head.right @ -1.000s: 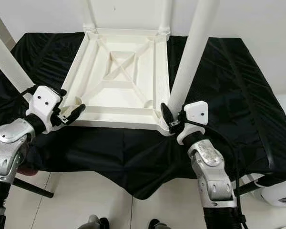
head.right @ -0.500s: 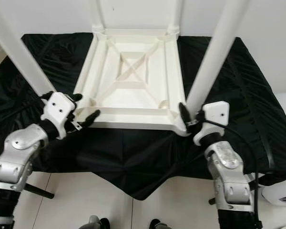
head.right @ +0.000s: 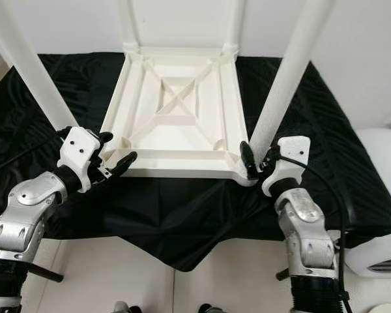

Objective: Building children table

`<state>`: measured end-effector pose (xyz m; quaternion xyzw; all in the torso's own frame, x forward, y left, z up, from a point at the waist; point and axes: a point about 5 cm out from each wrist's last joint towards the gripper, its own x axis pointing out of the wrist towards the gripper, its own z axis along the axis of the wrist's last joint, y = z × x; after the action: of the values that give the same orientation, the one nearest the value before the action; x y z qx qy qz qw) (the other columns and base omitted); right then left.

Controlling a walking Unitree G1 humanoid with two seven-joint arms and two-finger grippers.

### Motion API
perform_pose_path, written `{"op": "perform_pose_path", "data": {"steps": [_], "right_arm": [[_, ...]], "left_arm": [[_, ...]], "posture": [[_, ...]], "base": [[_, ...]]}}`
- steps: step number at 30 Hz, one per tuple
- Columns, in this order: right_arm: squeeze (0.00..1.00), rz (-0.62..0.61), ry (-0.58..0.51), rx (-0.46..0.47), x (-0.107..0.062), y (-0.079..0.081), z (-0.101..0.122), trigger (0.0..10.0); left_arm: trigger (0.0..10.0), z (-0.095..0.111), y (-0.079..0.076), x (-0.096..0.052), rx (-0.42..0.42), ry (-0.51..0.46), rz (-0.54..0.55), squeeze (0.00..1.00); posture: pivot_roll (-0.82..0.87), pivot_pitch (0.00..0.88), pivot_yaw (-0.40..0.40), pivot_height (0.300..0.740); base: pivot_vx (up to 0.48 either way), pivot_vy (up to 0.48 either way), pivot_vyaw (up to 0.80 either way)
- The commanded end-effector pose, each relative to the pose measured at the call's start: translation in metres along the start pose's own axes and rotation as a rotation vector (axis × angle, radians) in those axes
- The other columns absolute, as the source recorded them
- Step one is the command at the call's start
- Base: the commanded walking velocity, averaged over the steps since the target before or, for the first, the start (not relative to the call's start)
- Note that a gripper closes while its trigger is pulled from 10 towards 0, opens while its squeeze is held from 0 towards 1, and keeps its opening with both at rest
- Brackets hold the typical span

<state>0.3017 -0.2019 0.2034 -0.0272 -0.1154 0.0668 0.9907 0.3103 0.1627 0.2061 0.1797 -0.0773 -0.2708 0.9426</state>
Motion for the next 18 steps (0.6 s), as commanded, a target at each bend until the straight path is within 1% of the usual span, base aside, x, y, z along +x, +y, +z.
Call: {"op": "perform_pose_path", "data": {"steps": [1,2,3,4,5,6,7,8,10,11,13,15,16,17,18], "right_arm": [[0.00,-0.025,0.010,-0.003,-0.002,-0.004,-0.004,10.0],[0.00,-0.023,0.017,0.005,-0.002,-0.003,-0.005,10.0],[0.00,-0.050,0.001,0.004,-0.003,-0.007,-0.003,10.0],[0.00,-0.050,0.001,0.004,-0.003,-0.007,-0.003,10.0],[0.00,-0.113,-0.031,0.019,-0.006,-0.012,-0.001,10.0],[0.00,-0.140,-0.050,0.012,-0.009,-0.013,0.001,10.0],[0.00,-0.140,-0.050,0.012,-0.009,-0.013,0.001,10.0],[0.00,-0.155,-0.058,0.015,-0.011,-0.012,0.000,10.0],[0.00,-0.153,-0.076,0.004,-0.017,-0.005,-0.001,10.0],[0.00,-0.153,-0.076,0.004,-0.017,-0.005,-0.001,10.0],[0.00,-0.200,-0.122,-0.057,-0.021,-0.001,0.000,10.0],[0.00,-0.191,-0.129,-0.101,-0.025,0.006,-0.002,10.0],[0.00,-0.191,-0.129,-0.101,-0.025,0.006,-0.002,10.0],[0.00,-0.166,-0.112,-0.091,-0.028,0.010,-0.005,10.0],[0.00,-0.149,-0.123,-0.100,-0.030,0.014,-0.005,10.0]], "left_arm": [[10.0,-0.011,0.005,-0.006,-0.030,0.050,0.089,0.00],[10.0,-0.011,0.002,-0.006,-0.034,0.044,0.072,0.00],[10.0,-0.010,-0.003,-0.004,-0.036,0.036,0.041,0.00],[10.0,-0.010,-0.003,-0.004,-0.036,0.036,0.041,0.00],[10.0,-0.008,-0.013,0.001,-0.015,0.022,-0.028,0.00],[10.0,-0.008,-0.016,0.004,-0.008,0.026,-0.060,0.00],[10.0,-0.008,-0.016,0.004,-0.008,0.026,-0.060,0.00],[10.0,-0.009,-0.019,0.006,-0.003,0.030,-0.082,0.00],[10.0,-0.007,-0.024,0.013,0.004,0.020,-0.128,0.00],[10.0,-0.007,-0.024,0.013,0.004,0.020,-0.128,0.00],[10.0,-0.006,-0.028,0.020,0.017,0.012,-0.171,0.00],[10.0,-0.004,-0.031,0.025,0.027,0.001,-0.201,0.00],[10.0,-0.004,-0.031,0.025,0.027,0.001,-0.201,0.00],[10.0,-0.002,-0.032,0.028,0.033,-0.006,-0.215,0.00],[10.0,-0.001,-0.033,0.030,0.032,-0.011,-0.227,0.00]], "posture": [[-0.07,0.122,-0.014,0.740],[-0.07,0.122,-0.014,0.740],[-0.07,0.124,-0.012,0.740],[-0.07,0.124,-0.012,0.740],[-0.08,0.129,-0.005,0.740],[-0.09,0.130,0.003,0.740],[-0.09,0.130,0.003,0.740],[-0.09,0.130,0.003,0.740],[-0.10,0.137,0.012,0.740],[-0.10,0.137,0.012,0.740],[-0.11,0.140,0.024,0.740],[-0.11,0.141,0.028,0.740],[-0.11,0.141,0.028,0.740],[-0.12,0.142,0.033,0.740],[-0.12,0.144,0.037,0.740]], "base": [[0.000,0.000,0.00],[0.000,0.000,0.00],[0.000,0.000,0.00],[0.000,0.000,0.00],[0.000,0.000,0.00],[0.000,0.000,0.00],[0.000,0.000,0.00],[0.000,0.000,0.00],[0.000,0.000,0.00],[0.000,0.000,0.00],[0.000,0.000,0.00],[0.000,0.000,0.00],[0.000,0.000,0.00],[0.000,0.000,0.00],[0.000,0.000,0.00]]}}
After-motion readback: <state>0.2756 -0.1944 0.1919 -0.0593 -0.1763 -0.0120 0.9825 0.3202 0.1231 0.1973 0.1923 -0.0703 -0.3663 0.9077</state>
